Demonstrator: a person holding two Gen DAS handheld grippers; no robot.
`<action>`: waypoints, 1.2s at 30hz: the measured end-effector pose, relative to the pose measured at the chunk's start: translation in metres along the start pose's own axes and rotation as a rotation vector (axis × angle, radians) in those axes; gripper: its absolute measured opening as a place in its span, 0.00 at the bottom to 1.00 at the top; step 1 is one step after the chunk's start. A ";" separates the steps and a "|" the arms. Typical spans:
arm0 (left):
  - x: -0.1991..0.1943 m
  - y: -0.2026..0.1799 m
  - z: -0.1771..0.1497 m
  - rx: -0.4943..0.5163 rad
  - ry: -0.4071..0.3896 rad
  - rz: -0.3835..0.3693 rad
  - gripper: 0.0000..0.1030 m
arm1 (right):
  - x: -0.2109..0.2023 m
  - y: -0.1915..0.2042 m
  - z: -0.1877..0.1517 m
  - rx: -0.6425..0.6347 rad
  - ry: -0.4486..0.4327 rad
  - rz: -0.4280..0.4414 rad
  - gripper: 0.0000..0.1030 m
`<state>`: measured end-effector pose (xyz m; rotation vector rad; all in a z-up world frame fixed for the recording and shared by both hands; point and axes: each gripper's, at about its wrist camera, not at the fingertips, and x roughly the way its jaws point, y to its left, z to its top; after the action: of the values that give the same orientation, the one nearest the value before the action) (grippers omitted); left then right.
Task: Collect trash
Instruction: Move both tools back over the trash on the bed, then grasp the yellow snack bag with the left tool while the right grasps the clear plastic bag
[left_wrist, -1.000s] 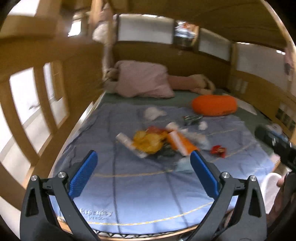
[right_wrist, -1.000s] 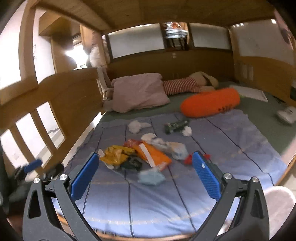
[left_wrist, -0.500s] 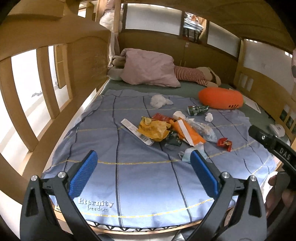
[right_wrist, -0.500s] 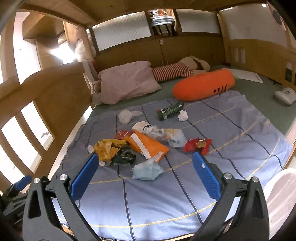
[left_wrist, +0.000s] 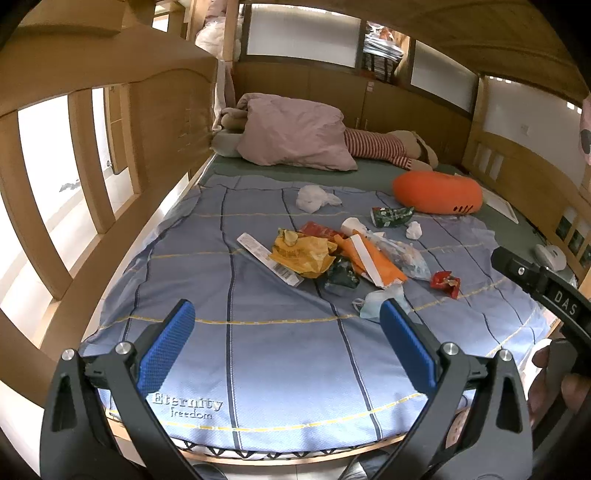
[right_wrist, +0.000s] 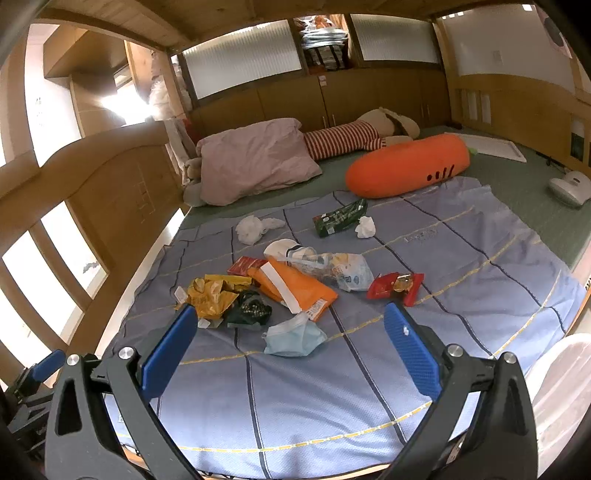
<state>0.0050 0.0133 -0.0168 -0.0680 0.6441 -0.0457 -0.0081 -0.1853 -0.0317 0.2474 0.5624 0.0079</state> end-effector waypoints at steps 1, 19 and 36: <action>0.001 0.000 0.000 0.001 0.002 0.000 0.97 | 0.000 0.000 0.000 0.000 -0.001 0.000 0.96; 0.051 -0.028 -0.009 0.081 0.101 -0.048 0.97 | 0.036 -0.023 0.004 0.115 0.067 -0.009 0.96; 0.172 -0.014 0.048 0.050 0.169 -0.048 0.97 | 0.222 -0.079 0.036 0.555 0.329 0.111 0.89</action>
<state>0.1704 -0.0092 -0.0804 -0.0317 0.8103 -0.1145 0.1948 -0.2535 -0.1376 0.8278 0.8726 -0.0006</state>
